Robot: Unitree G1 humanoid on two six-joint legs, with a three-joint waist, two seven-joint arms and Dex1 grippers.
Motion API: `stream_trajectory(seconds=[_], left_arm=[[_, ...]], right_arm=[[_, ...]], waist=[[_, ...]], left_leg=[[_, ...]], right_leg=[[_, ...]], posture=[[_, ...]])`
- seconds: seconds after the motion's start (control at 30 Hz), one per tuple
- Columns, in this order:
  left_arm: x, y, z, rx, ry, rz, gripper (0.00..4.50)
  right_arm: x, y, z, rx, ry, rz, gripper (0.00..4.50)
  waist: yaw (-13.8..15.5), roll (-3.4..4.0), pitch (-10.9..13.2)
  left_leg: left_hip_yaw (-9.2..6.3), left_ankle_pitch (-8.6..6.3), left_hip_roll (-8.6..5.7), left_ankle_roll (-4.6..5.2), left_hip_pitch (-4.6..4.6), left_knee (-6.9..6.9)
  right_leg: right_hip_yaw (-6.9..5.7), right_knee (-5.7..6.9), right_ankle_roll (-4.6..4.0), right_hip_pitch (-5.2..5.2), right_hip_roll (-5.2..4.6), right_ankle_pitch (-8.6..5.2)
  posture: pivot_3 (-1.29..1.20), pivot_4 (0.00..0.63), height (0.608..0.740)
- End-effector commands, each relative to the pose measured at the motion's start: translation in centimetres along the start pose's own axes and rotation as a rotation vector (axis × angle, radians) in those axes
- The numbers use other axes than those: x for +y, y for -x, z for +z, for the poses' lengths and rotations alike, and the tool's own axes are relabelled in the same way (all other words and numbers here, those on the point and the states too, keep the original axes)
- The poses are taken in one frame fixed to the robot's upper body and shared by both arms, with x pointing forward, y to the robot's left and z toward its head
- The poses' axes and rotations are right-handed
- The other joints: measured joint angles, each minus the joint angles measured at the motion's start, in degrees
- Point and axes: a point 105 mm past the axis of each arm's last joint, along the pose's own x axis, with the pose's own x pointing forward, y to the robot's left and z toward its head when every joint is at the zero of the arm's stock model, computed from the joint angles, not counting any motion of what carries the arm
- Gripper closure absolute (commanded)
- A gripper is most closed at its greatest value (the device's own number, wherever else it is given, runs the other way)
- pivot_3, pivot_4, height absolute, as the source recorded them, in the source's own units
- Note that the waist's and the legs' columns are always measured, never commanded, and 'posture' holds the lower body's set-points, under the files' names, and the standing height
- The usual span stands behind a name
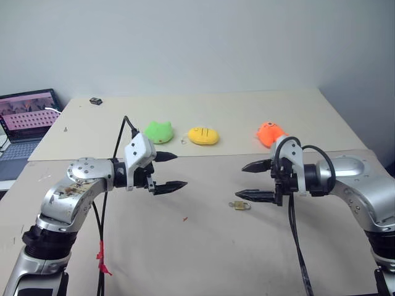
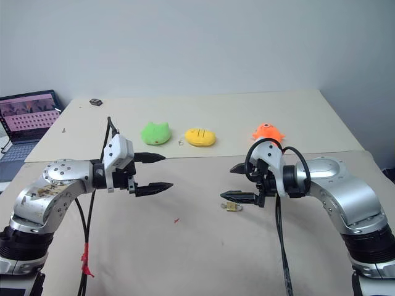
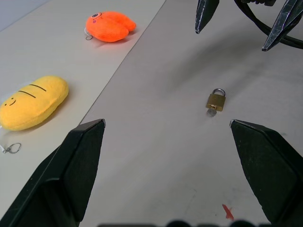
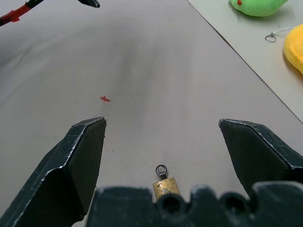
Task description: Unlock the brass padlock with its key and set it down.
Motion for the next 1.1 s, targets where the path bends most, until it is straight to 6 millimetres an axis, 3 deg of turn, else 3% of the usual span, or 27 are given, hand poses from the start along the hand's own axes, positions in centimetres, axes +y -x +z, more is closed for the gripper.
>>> stream_trajectory(seconds=[0.03,0.17,0.23,0.43,0.73,1.1], left_arm=[[0.3,0.0,1.2,-0.013,-0.048,-0.006,0.00],[0.3,-0.9,1.6,0.016,-0.076,-0.088,0.00],[-0.5,-1.1,0.3,0.111,-0.155,-0.168,0.00],[-1.1,-1.2,-0.3,0.162,-0.193,-0.277,0.00],[-1.7,-1.6,-0.4,0.181,-0.218,-0.338,0.00],[-2.0,-0.7,0.0,0.159,-0.165,-0.285,0.00]], right_arm=[[0.1,0.9,1.0,-0.040,0.020,-0.025,0.01],[0.8,1.5,0.8,-0.033,0.016,-0.040,0.01],[1.2,1.8,-0.3,0.004,0.024,-0.048,0.01],[3.0,0.6,-4.1,0.067,0.032,-0.043,0.01],[1.1,-2.4,-7.0,0.049,0.075,-0.093,0.01],[-0.8,-3.6,-8.5,0.047,0.090,-0.071,0.01]], waist=[[0.02,-0.02,0.01],[0.53,-0.07,0.04],[0.61,-0.07,0.04],[0.34,-0.13,0.07],[0.04,-0.20,0.12],[0.33,-0.09,0.05]], left_leg=[[0.00,0.00,0.00,0.00,0.00,0.00],[-0.12,0.13,0.00,0.01,0.02,-0.01],[-0.12,0.14,-0.02,0.01,-0.02,-0.02],[-0.16,0.14,-0.04,0.01,-0.23,-0.06],[-0.21,0.20,-0.04,0.02,-0.18,0.07],[-0.65,0.15,0.07,0.15,-0.14,0.07]], right_leg=[[0.00,0.01,0.01,0.01,0.00,-0.01],[-0.01,0.03,0.15,0.01,0.08,-0.11],[0.01,0.04,0.16,0.01,0.08,-0.11],[0.03,0.03,0.02,-0.01,0.07,-0.20],[0.04,0.10,0.31,0.08,0.13,-0.36],[0.21,0.13,-0.07,0.06,0.57,-0.15]], posture=[[0.00,0.150,0.650],[0.00,0.150,0.650],[0.00,0.150,0.650],[0.00,0.150,0.650],[0.00,0.150,0.650],[0.00,0.150,0.650]])
